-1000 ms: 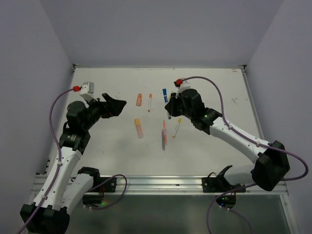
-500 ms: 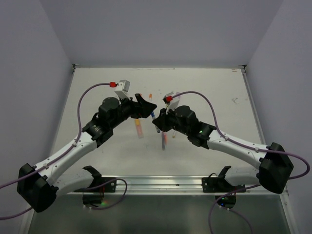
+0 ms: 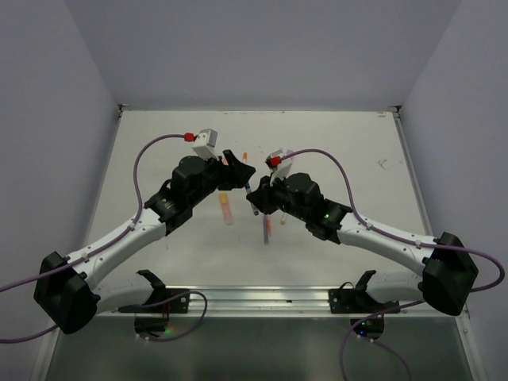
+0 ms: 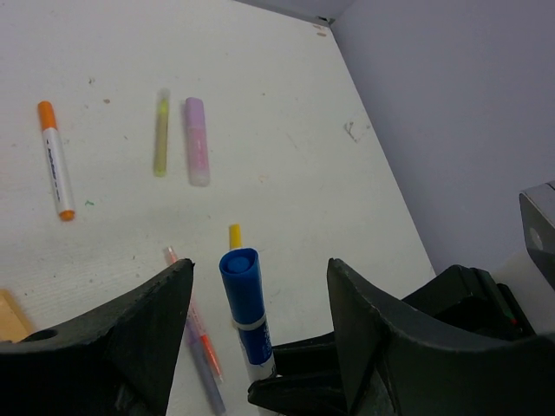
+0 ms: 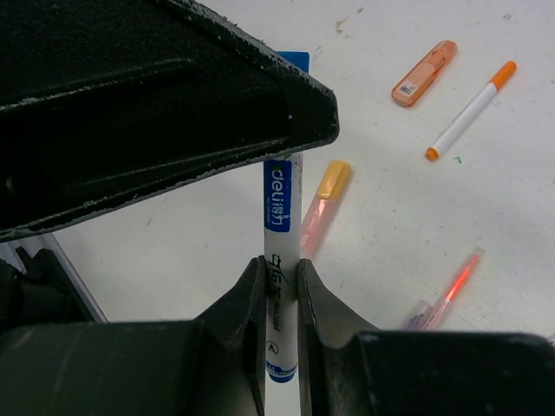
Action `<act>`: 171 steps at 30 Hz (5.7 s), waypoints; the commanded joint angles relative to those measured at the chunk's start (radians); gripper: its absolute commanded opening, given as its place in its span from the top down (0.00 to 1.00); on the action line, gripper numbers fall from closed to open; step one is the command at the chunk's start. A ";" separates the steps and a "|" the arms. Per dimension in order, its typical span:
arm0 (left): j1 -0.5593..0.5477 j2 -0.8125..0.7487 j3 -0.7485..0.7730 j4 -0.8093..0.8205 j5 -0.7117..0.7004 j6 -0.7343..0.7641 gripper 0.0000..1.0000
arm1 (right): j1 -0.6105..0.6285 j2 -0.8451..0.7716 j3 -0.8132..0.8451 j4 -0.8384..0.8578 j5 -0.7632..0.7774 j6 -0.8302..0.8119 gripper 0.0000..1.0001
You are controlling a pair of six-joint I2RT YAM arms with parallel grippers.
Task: Open the pen caps
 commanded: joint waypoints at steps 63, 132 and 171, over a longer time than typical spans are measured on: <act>-0.004 -0.085 0.077 0.113 -0.241 -0.012 1.00 | 0.023 0.001 -0.099 0.110 -0.028 -0.046 1.00; 0.713 0.774 0.419 -0.534 -0.157 0.544 0.85 | -0.785 0.343 0.257 -0.407 0.048 -0.037 1.00; 0.730 0.812 0.430 -0.554 -0.095 0.524 0.50 | -0.785 0.607 0.438 -0.583 0.081 -0.163 0.86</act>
